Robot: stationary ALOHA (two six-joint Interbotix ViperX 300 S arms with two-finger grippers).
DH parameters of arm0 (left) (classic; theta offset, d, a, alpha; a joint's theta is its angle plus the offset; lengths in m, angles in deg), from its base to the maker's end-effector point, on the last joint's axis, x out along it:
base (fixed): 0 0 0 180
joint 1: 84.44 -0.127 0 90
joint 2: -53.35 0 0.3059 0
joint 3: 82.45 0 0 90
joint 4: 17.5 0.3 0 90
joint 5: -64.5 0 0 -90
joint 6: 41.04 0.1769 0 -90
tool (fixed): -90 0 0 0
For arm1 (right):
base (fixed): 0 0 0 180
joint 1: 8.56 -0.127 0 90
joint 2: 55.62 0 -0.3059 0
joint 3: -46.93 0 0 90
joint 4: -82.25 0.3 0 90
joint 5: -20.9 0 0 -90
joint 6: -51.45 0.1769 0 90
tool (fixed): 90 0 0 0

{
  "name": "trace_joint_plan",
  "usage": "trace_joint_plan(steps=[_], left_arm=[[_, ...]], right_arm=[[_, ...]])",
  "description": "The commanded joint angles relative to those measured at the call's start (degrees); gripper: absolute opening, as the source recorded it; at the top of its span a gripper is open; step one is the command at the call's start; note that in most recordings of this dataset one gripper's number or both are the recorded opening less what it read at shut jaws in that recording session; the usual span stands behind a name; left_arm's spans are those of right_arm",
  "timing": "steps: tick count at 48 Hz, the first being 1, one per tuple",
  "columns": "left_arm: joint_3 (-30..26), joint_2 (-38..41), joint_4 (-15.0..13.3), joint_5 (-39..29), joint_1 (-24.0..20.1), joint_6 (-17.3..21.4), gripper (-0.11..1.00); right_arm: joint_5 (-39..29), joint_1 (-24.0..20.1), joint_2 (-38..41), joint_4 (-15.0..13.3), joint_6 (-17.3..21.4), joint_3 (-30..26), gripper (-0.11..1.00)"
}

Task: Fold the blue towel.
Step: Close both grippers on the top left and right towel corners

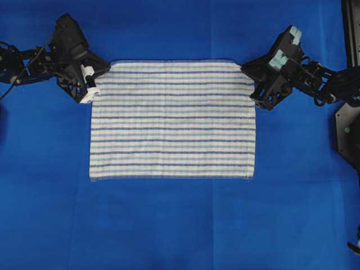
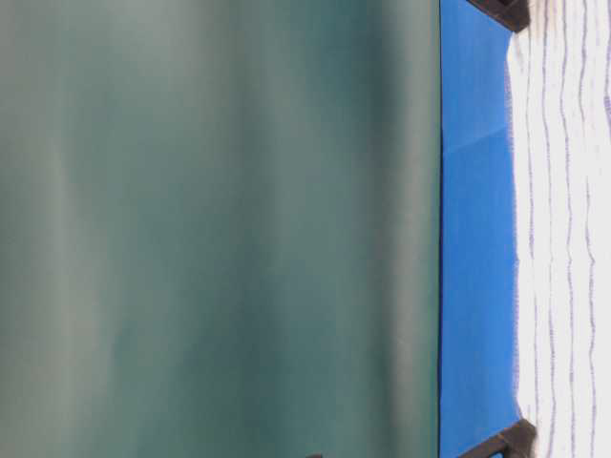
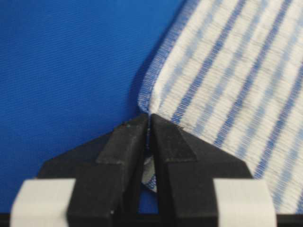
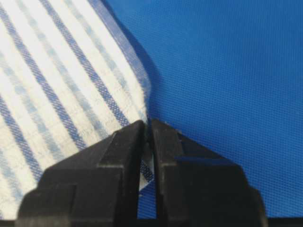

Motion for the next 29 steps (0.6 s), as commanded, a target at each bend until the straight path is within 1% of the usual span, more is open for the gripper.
trace_joint_plan(steps=[1, 9, 16, 19, 29], left_arm=[[-1.05, -3.43, 0.26, -2.11, 0.35, 0.53, 0.02], [-1.32, -9.58, 0.26, -7.38, 0.53, 2.37, 0.02], [-1.49, -15.73, 0.26, -11.16, 1.49, 3.08, 0.02], [-1.32, -17.49, 0.35, -11.69, 1.85, 3.25, 0.02], [-1.23, -18.02, 0.26, -12.04, 3.16, 3.25, 0.02]], right_arm=[[-1.23, -0.18, -3.69, 0.09, -0.09, -0.09, -0.01], [-4.92, -0.18, -9.76, -0.09, -0.53, 0.18, -0.01], [-8.61, -0.26, -15.64, -0.44, -0.7, 0.62, -0.01], [-9.76, -0.35, -17.58, -0.44, -0.7, 0.97, -0.01], [-10.28, -1.05, -18.9, -0.44, -0.7, 1.32, -0.01]])
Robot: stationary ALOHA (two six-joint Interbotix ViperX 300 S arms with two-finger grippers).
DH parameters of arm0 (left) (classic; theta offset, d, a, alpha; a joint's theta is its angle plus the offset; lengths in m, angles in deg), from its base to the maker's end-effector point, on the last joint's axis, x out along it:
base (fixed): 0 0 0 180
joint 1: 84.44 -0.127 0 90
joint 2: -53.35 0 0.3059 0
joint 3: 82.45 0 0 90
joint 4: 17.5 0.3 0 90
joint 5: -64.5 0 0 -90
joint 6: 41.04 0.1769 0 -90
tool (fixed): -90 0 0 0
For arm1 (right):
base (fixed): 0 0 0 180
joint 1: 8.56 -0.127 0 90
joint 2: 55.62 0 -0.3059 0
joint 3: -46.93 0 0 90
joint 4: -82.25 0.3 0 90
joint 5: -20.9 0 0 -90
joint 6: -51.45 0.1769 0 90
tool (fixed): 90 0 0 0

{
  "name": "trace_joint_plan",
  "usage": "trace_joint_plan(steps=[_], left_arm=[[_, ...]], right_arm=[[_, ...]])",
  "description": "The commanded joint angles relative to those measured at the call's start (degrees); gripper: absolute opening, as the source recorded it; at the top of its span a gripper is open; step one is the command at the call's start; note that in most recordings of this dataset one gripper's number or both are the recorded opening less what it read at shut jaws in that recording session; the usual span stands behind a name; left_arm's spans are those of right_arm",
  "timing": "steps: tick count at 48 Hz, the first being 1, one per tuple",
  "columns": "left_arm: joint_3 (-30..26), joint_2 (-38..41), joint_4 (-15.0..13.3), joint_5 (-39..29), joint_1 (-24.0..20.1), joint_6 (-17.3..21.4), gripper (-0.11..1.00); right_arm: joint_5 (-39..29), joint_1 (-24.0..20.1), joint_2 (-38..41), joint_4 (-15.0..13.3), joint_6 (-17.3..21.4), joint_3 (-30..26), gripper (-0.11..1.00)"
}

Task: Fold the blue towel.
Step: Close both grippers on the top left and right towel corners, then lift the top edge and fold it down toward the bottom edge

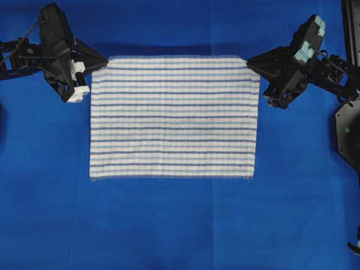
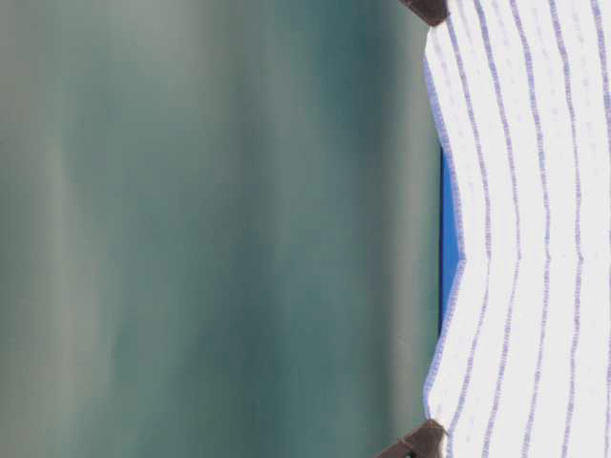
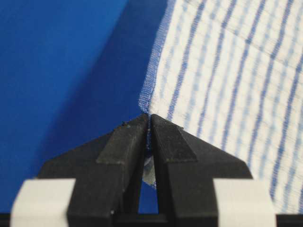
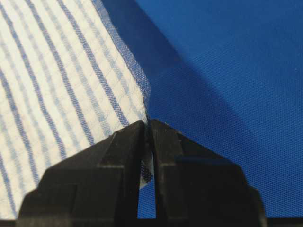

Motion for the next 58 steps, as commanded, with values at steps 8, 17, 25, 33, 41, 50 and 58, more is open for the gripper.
trace_joint_plan(steps=[8, 17, 25, 33, 41, 50, 58], left_arm=[[-0.7, -0.88, 0.18, 0.09, 2.29, -0.7, 0.02], [-0.18, -2.55, 0.0, -0.26, 8.0, -1.93, 0.02], [1.14, -4.39, -0.09, -0.35, 13.8, -4.75, 0.02], [2.37, -5.19, -0.18, 0.26, 20.04, -9.4, 0.02], [2.11, -4.57, -0.18, 0.44, 25.75, -11.69, 0.02], [1.41, -3.08, -0.18, 2.81, 30.15, -12.83, 0.02], [1.05, -1.05, -0.18, 3.08, 31.55, -14.06, 0.02]], right_arm=[[0.09, -2.29, -0.79, 0.09, 0.44, -0.62, -0.01], [-2.37, -8.7, -2.55, 2.29, 1.05, -0.7, -0.01], [-2.64, -15.47, -5.8, 6.42, 1.05, 0.18, -0.01], [-2.64, -21.18, -7.65, 10.2, 1.05, 1.05, -0.01], [-2.46, -25.84, -7.29, 12.57, 1.05, 1.23, -0.01], [-2.37, -30.23, -6.06, 15.47, 1.05, 1.05, -0.01], [-1.41, -33.93, -3.6, 18.28, 1.05, 0.44, -0.01]])
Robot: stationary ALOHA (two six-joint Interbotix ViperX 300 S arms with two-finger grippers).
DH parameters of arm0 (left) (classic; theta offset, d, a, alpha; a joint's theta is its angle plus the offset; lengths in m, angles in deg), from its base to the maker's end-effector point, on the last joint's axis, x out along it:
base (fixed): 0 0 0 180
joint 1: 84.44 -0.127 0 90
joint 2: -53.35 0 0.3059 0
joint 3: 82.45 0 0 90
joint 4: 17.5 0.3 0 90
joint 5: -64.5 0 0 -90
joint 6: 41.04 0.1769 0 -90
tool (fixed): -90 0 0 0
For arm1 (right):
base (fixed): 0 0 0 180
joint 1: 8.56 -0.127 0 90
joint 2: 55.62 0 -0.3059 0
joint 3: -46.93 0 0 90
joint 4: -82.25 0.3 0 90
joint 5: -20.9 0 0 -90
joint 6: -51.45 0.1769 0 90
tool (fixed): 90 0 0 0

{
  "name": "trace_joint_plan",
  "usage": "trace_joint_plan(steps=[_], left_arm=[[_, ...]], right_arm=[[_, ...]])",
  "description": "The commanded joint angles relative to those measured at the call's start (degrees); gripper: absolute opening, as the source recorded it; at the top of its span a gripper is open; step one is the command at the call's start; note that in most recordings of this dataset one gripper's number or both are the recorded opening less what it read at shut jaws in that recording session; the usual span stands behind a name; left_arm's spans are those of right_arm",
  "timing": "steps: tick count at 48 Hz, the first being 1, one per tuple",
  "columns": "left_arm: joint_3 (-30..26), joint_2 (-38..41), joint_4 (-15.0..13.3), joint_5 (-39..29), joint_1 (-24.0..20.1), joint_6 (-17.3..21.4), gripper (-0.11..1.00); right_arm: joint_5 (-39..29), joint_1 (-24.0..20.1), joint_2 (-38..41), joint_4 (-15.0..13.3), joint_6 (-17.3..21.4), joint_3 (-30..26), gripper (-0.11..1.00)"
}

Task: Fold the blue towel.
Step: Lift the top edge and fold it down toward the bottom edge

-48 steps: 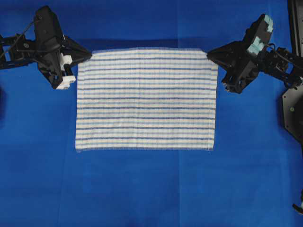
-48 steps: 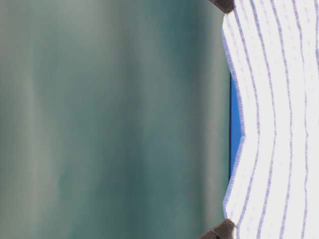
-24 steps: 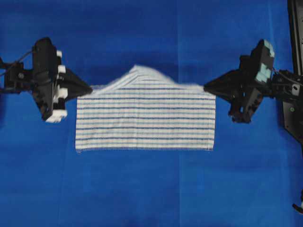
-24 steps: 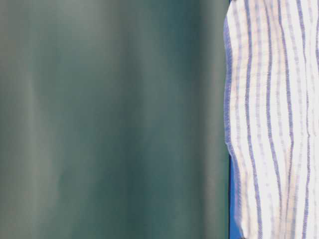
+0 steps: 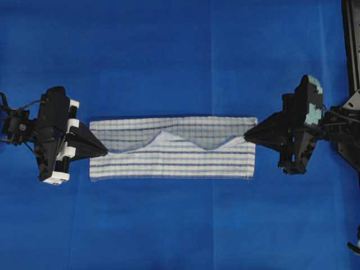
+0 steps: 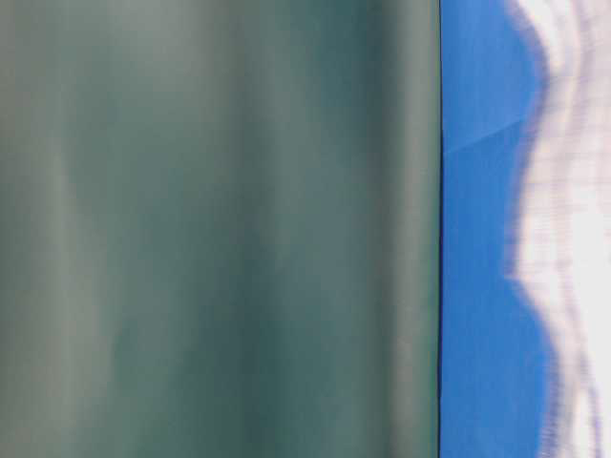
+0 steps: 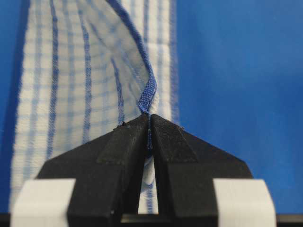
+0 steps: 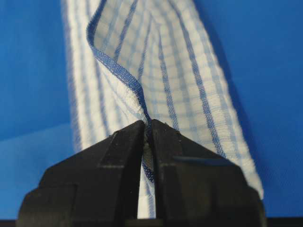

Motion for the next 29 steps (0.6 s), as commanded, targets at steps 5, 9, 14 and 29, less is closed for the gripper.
trace_joint_plan(steps=[5, 9, 14, 29], left_arm=[[-1.32, 1.93, 0.0, 0.53, 0.44, -0.26, 0.02], [-1.41, 2.9, 0.0, 0.53, 0.44, -0.26, 0.02], [-1.49, 3.34, 0.0, 0.44, 0.44, -0.18, 0.02], [-1.49, 3.34, 0.0, 0.35, 0.44, -0.35, 0.03]], right_arm=[[1.49, -2.9, 3.34, 1.76, -0.09, -2.29, -0.01], [1.49, -3.78, 4.92, 2.02, -0.09, -2.99, -0.01], [1.23, -4.04, 6.5, 2.55, -0.09, -3.69, -0.01], [0.62, -5.54, 7.12, 4.04, -0.09, -4.13, -0.02]])
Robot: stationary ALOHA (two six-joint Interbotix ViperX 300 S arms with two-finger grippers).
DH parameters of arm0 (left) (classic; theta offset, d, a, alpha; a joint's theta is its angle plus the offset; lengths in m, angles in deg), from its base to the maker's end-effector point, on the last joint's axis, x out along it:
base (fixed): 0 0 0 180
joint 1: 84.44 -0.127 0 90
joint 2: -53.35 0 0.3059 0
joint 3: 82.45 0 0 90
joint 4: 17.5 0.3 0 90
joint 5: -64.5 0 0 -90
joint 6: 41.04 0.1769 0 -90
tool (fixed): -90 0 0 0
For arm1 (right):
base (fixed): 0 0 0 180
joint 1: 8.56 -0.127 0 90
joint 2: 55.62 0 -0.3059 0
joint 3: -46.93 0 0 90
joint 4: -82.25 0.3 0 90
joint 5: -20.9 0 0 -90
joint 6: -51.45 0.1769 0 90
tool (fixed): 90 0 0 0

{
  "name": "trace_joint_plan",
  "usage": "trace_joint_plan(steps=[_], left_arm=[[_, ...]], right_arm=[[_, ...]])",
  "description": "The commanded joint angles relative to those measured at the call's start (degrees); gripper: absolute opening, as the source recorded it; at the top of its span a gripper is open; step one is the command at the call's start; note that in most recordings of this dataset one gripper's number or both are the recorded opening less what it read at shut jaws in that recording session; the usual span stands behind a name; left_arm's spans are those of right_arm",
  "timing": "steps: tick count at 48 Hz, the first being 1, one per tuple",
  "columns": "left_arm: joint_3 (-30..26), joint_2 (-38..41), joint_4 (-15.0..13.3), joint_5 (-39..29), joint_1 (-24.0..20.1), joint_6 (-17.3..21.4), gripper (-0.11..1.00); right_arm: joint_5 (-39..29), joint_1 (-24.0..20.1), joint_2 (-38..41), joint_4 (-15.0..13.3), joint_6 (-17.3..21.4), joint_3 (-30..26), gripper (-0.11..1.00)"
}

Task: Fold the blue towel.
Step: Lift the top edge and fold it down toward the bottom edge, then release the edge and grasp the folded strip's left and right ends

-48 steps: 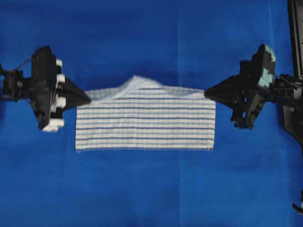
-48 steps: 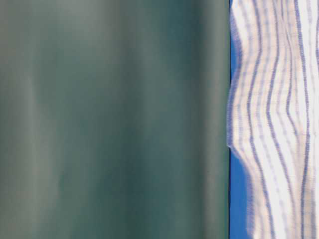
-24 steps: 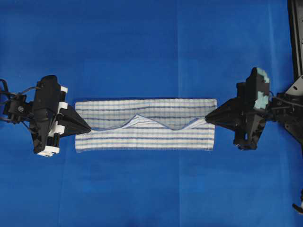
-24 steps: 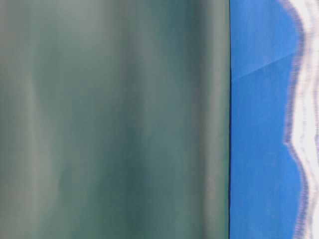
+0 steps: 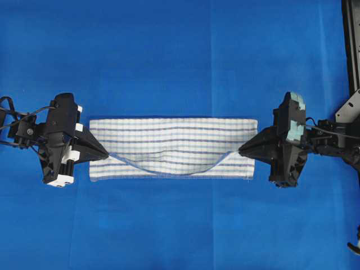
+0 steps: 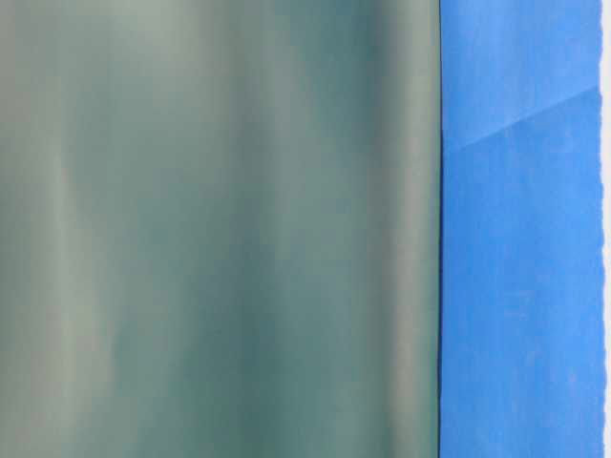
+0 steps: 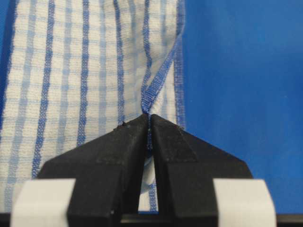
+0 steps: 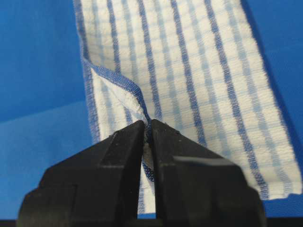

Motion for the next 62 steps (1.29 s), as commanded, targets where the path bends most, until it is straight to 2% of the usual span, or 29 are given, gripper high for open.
trace_joint_plan(steps=[1, 5, 10, 14, 16, 19, 23, 26, 31, 37, 44, 52, 62], left_arm=[[-1.05, -0.35, 0.0, 0.26, 0.18, -0.18, 0.03], [-1.05, -0.35, 0.0, 0.18, 0.18, -0.18, 0.09], [-1.05, -0.35, 0.0, 0.0, 0.18, -0.09, 0.37], [-1.05, -0.53, 0.0, -0.09, 0.18, 0.0, 0.64], [-1.05, -0.7, 0.0, -0.44, 0.18, 0.18, 0.75], [-1.05, -1.23, 0.0, -1.23, 0.18, 0.53, 0.85], [-1.05, -2.72, 0.0, -3.25, -0.09, 0.62, 0.8], [-1.05, -4.39, 0.0, -5.27, -0.7, 0.62, 0.77], [-1.23, -7.73, 0.26, -8.7, -2.2, 0.88, 0.77], [-1.85, -10.81, 0.62, -11.16, -4.57, 1.58, 0.77], [-1.85, -11.34, 0.7, -11.78, -7.12, 5.8, 0.77], [-2.46, -8.88, 0.7, -11.43, -10.02, 11.07, 0.77], [-2.2, -1.14, 0.7, -7.82, -14.15, 11.95, 0.77]], right_arm=[[0.0, -0.88, -0.26, 0.35, -0.09, -1.05, -0.01], [-0.35, -1.32, -0.26, 0.7, -0.09, -1.05, 0.0], [-0.97, -1.41, -0.26, 1.41, -0.09, -1.14, 0.1], [-1.32, -1.41, -0.26, 1.93, -0.09, -1.23, 0.29], [-1.32, -1.41, -0.35, 2.02, -0.18, -1.23, 0.43], [-1.41, -1.41, -0.7, 2.02, -0.53, -1.32, 0.61], [-1.05, -1.41, -1.76, 1.93, -1.32, -1.32, 0.84], [-1.14, -1.14, -3.25, 1.85, -2.46, -1.32, 0.93], [-1.41, -0.18, -6.59, 1.85, -5.36, -1.23, 0.87], [-1.67, 2.37, -10.28, 1.93, -9.23, -0.88, 0.88], [-3.6, 7.73, -11.95, 2.02, -12.66, -0.44, 0.88], [-6.15, 13.01, -10.02, 1.93, -14.68, -0.62, 0.88], [-5.1, 16.79, -1.76, 1.93, -15.29, 0.0, 0.87]])
